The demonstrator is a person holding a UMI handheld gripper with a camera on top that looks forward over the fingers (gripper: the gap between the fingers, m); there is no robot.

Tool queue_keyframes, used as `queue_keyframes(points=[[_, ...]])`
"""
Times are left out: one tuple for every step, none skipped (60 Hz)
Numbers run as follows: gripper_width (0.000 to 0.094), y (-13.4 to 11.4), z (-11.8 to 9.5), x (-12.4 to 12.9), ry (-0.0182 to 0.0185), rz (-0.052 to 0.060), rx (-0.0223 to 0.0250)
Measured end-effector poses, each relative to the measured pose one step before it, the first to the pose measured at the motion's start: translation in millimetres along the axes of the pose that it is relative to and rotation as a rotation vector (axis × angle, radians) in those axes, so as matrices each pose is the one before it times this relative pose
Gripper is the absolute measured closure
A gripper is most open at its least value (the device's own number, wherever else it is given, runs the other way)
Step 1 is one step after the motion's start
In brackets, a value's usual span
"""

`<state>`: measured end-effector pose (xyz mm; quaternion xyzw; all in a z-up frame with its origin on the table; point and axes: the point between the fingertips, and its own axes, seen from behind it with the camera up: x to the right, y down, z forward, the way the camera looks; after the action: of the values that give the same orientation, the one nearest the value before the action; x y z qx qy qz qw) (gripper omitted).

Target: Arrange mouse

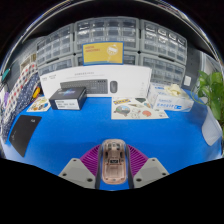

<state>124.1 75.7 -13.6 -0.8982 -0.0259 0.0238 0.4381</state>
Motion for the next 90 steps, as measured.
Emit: queue_keyframes(points=[[0.0570,0.07,-0.03,0.01,0.00175,-0.0007,-0.00227],[0.0583,-0.03,-0.01,-0.02,0.00250,-0.0001,-0.00167],[0.0581,0.46,0.11,-0.15,0.00102,-0.0014,-0.00541],[0.0610,-0.51,-0.32,-0.11,0.00316,0.0041,-0.00157],[0.0613,0.85,-0.22,0.07,0.00358,0.0062,-0.00844],[0.0613,-0.20,-0.04,0.17,0.00543,0.0063,-0.00371],[0.0614,0.46,-0.15,0.06,0.00527,0.0049,-0.00747],[0.0613,-0.49,-0.14,0.06,0.00584,0.0061,-0.00399],[0.0612,-0.43,-0.31,0.10,0.00689,0.0097,-0.00402],[0.0613,-0.49,-0.41,0.17,0.00847,0.0088,-0.00513],[0.0613,-0.40,-0.24,0.31,0.00974,0.0059,-0.00277],[0.0613,-1.51,-1.41,-0.19,0.00906,0.0033,-0.00374],[0.0614,-2.93,-1.96,-0.58,0.00847,0.0052,0.00125],[0.0614,-4.88,-2.46,-1.23,0.00807,0.0075,0.00742],[0.0615,-6.01,-3.27,-1.75,0.00791,0.0078,0.01026],[0.0613,-6.60,-3.97,-2.40,0.00644,0.0063,0.00913],[0.0613,-7.25,-4.47,-2.85,0.00628,0.0049,0.01006],[0.0612,-8.33,-6.94,-4.47,0.01001,0.0053,0.01168],[0.0611,-9.70,-5.08,-2.93,0.00688,0.0030,0.01871],[0.0612,-10.49,-5.71,-3.95,0.00826,0.0027,0.01980],[0.0611,-11.01,-5.55,-4.65,0.00644,0.0011,0.01950],[0.0612,-11.24,-5.99,-5.87,0.00451,0.0014,0.01838],[0.0611,-10.98,-6.23,-6.23,0.00325,0.0027,0.01791],[0.0611,-10.79,-6.24,-7.23,0.00167,0.0048,0.01607],[0.0612,-10.35,-6.38,-7.69,0.00036,0.0055,0.01436],[0.0610,-10.12,-6.02,-9.22,0.00180,0.0079,0.01195],[0.0610,-10.09,-4.44,-9.74,0.00001,0.0094,0.01488],[0.0609,-9.52,-7.79,-8.73,-0.00196,0.0065,0.01502],[0.0610,-9.35,-6.19,-9.84,-0.00341,0.0060,0.01316],[0.0610,-9.33,-6.09,-10.76,-0.00503,0.0035,0.01374],[0.0608,-9.04,-5.47,-10.99,-0.00523,0.0016,0.01475],[0.0609,-8.59,-5.19,-11.44,-0.00548,0.0015,0.01466],[0.0608,-8.52,-3.88,-12.46,-0.00604,0.0023,0.01274],[0.0608,-7.90,-4.27,-11.61,-0.00551,-0.0003,0.01367],[0.0609,-6.62,-4.02,-11.51,-0.00559,-0.0005,0.01226],[0.0608,-5.73,-2.67,-12.89,-0.00626,-0.0002,0.01214],[0.0609,-4.84,-3.69,-11.80,-0.00578,0.0001,0.01239],[0.0609,-4.78,-3.02,-12.35,-0.00976,0.0003,0.00895],[0.0609,-3.50,-2.33,-12.64,-0.01156,0.0009,0.00786],[0.0610,-2.76,-1.58,-13.28,-0.01250,0.0000,0.00615],[0.0609,-2.32,-1.13,-13.28,-0.01270,-0.0025,0.00492],[0.0610,-1.42,-0.74,-12.93,-0.01226,-0.0057,0.00408],[0.0609,-0.38,0.12,-12.25,-0.01031,-0.0070,0.00240],[0.0610,0.99,0.70,-11.76,-0.00803,-0.0079,0.00073],[0.0609,1.39,1.65,-10.95,-0.00875,-0.0080,-0.00402],[0.0609,3.16,1.72,-10.78,-0.00565,-0.0059,-0.00374],[0.0609,3.20,3.00,-11.17,-0.00670,-0.0055,-0.00658],[0.0610,4.60,2.61,-11.17,-0.01083,-0.0030,-0.00764],[0.0610,5.35,2.89,-11.13,-0.01344,-0.0013,-0.00892],[0.0610,6.27,3.48,-11.28,-0.01411,-0.0015,-0.00918],[0.0609,7.08,3.84,-10.06,-0.01146,-0.0014,-0.01032],[0.0610,8.14,4.53,-8.64,-0.00729,-0.0026,-0.01306],[0.0611,8.69,5.21,-7.78,-0.00445,-0.0045,-0.01534],[0.0611,9.27,5.09,-6.63,-0.00294,-0.0064,-0.01662],[0.0613,10.35,4.78,-6.22,-0.00220,-0.0050,-0.01682],[0.0613,9.65,5.85,-5.82,-0.00248,-0.0054,-0.01678],[0.0613,9.82,5.83,-5.79,-0.00349,-0.0035,-0.01644],[0.0612,10.06,5.90,-5.34,-0.00411,-0.0023,-0.01623],[0.0612,10.23,5.95,-4.96,-0.00386,-0.0010,-0.01710],[0.0613,11.03,5.75,-4.30,-0.00235,0.0003,-0.01907],[0.0612,11.59,4.50,-3.09,-0.00220,0.0014,-0.01865],[0.0613,10.47,4.96,-2.98,-0.00059,0.0004,-0.01821],[0.0613,9.18,4.72,-2.35,-0.00061,0.0000,-0.01659],[0.0613,8.59,4.98,-2.35,-0.00057,-0.0005,-0.01394],[0.0613,8.32,4.48,-2.16,0.00009,-0.0011,-0.01227],[0.0613,7.93,4.65,-1.59,0.00121,-0.0026,-0.01192],[0.0613,8.52,5.01,-1.06,0.00215,-0.0030,-0.01231],[0.0612,7.79,3.60,-0.69,0.00488,-0.0009,-0.01137],[0.0611,6.95,3.83,-0.41,0.00541,-0.0001,-0.01085],[0.0612,6.51,3.78,-0.13,0.00507,0.0003,-0.00998],[0.0613,6.04,3.63,-0.15,0.00380,0.0000,-0.00919],[0.0613,6.21,3.93,-0.37,0.00303,-0.0003,-0.00969],[0.0613,5.44,4.34,0.10,0.00220,-0.0002,-0.01200],[0.0612,6.47,3.50,0.04,0.00406,-0.0019,-0.01181],[0.0613,6.30,3.10,-0.26,0.00420,-0.0021,-0.01380],[0.0612,6.35,3.04,0.05,0.00327,-0.0002,-0.01397],[0.0539,6.43,2.16,-0.17,0.00191,0.0037,-0.01576],[0.0582,-0.32,0.75,0.04,0.00196,0.0039,0.01327],[0.0593,-3.68,-0.19,0.96,0.00047,-0.0008,0.01961],[0.0591,1.74,0.18,0.73,0.00551,-0.0027,-0.00180],[0.0591,1.67,-0.57,0.17,0.00250,-0.0044,-0.00522],[0.0591,-1.63,0.13,0.10,0.00306,-0.0023,0.00953],[0.0589,1.00,0.25,-0.15,0.00262,0.0017,-0.00140],[0.0578,0.52,-0.04,-0.04,0.00276,0.0050,-0.00063],[0.0576,-0.77,0.10,-0.13,0.00215,0.0045,0.00424],[0.0579,0.18,0.04,0.03,0.00188,0.0019,0.00050],[0.0559,-0.59,0.04,-0.03,0.00197,-0.0008,0.00418],[0.0561,0.00,0.30,0.47,0.00225,-0.0024,0.00183],[0.0543,-0.21,-0.28,-0.01,0.00040,-0.0028,0.00302],[0.0535,-0.36,-0.10,-0.06,0.00049,-0.0007,0.00321]])
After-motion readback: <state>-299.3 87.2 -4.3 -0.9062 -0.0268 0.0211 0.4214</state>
